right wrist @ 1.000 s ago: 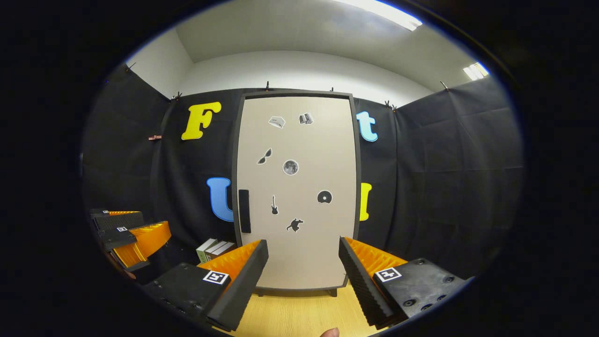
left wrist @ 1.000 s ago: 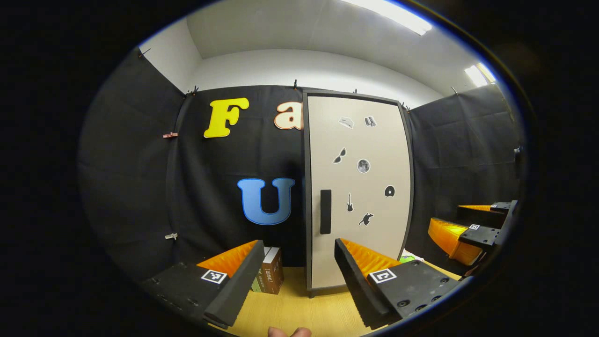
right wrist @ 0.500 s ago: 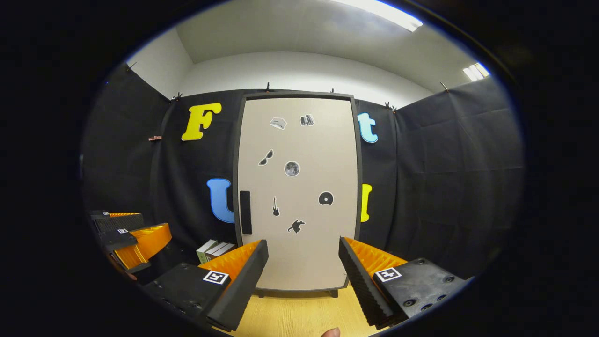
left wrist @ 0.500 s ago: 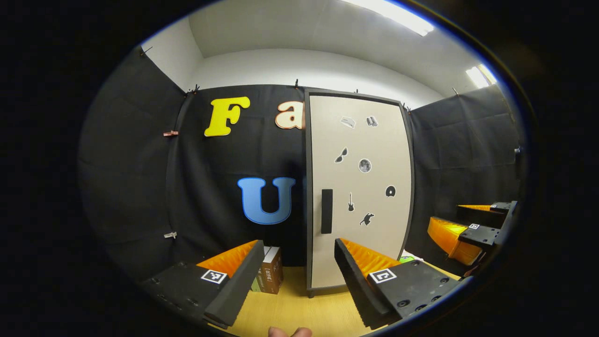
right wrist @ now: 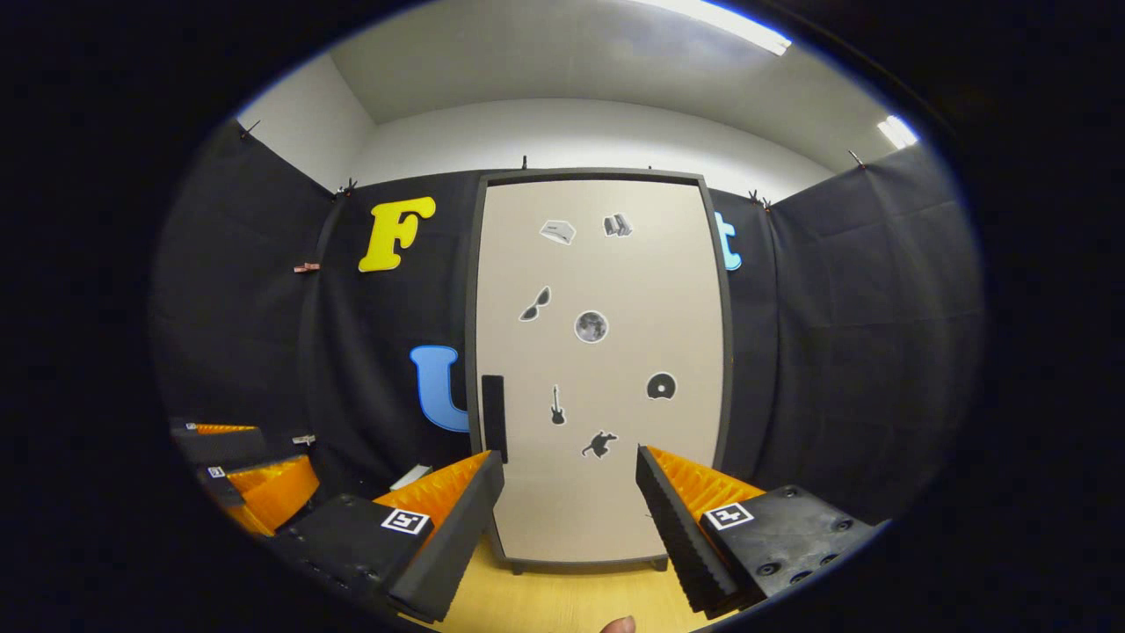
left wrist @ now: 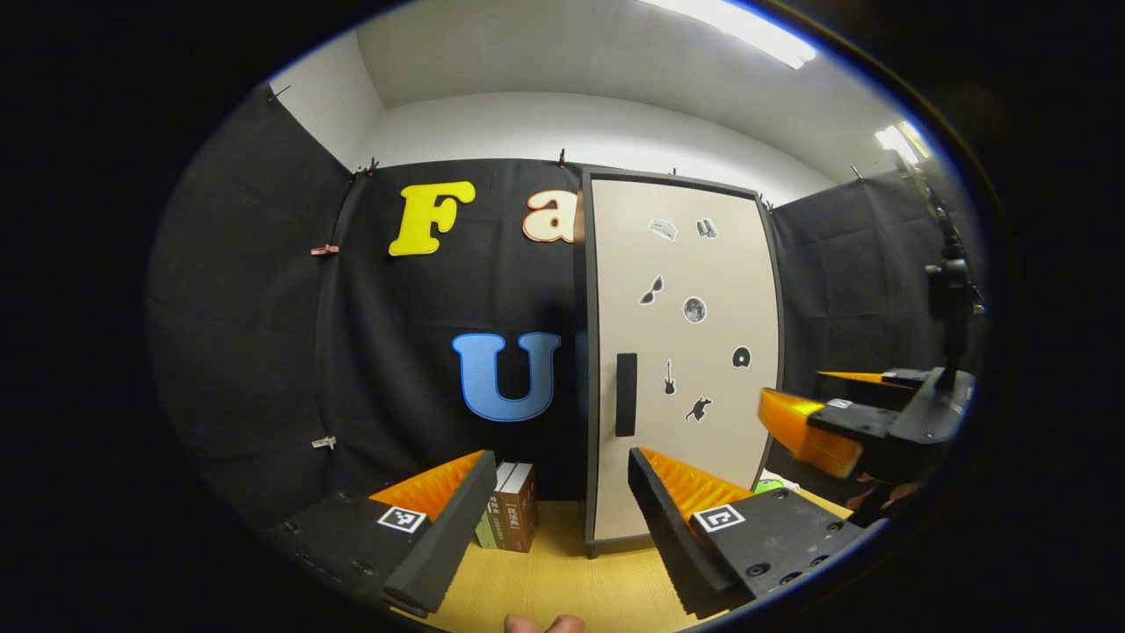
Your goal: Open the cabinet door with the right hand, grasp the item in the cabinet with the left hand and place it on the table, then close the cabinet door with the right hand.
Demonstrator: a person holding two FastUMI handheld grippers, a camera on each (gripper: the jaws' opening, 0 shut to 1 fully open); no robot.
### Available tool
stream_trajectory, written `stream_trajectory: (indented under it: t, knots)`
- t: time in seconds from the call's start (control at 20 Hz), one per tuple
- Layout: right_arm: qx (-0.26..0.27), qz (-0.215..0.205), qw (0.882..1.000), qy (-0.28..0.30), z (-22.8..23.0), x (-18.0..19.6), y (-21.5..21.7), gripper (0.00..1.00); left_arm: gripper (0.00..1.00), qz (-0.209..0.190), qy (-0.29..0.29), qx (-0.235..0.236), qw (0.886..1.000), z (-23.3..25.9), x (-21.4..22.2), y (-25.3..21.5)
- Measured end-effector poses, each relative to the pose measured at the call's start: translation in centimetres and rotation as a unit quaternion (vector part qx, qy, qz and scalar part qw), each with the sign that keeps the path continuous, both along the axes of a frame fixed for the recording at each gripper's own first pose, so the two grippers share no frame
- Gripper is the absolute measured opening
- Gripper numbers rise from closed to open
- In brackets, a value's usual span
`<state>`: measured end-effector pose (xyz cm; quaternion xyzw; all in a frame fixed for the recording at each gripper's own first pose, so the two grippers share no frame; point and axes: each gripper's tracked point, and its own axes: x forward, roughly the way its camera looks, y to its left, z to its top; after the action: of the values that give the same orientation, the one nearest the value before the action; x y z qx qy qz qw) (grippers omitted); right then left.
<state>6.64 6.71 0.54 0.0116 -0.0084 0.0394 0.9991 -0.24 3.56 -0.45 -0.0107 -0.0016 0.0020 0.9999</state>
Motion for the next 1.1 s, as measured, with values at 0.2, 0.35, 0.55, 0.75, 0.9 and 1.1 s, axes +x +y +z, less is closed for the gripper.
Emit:
stream_trajectory:
  t: [0.2,0.35,0.55,0.75,0.9,1.1]
  knots:
    - [0.020,0.013,1.000,0.000,-0.8,5.2,3.4,0.97,0.95,0.004,0.005,-0.003,1.000,-0.6,-0.4,1.4]
    - [0.028,0.018,0.999,0.010,-2.2,9.4,5.7,0.98,0.94,0.000,0.014,-0.008,1.000,-1.5,-0.6,1.8]
    - [0.027,0.007,1.000,0.004,-3.3,14.5,7.3,0.97,0.95,-0.001,0.027,-0.004,1.000,-2.9,-0.6,2.6]
    - [-0.006,0.008,1.000,-0.013,-4.2,18.1,8.8,0.97,0.95,-0.002,0.035,-0.014,0.999,-3.7,-0.8,3.2]
    - [-0.009,-0.002,1.000,-0.001,-5.4,20.1,9.6,0.81,0.95,0.006,0.043,-0.012,0.999,-4.5,-0.9,4.1]
    - [0.012,-0.006,1.000,0.022,-6.5,20.9,10.3,0.45,0.95,0.020,0.051,-0.021,0.998,-4.9,-1.1,5.2]
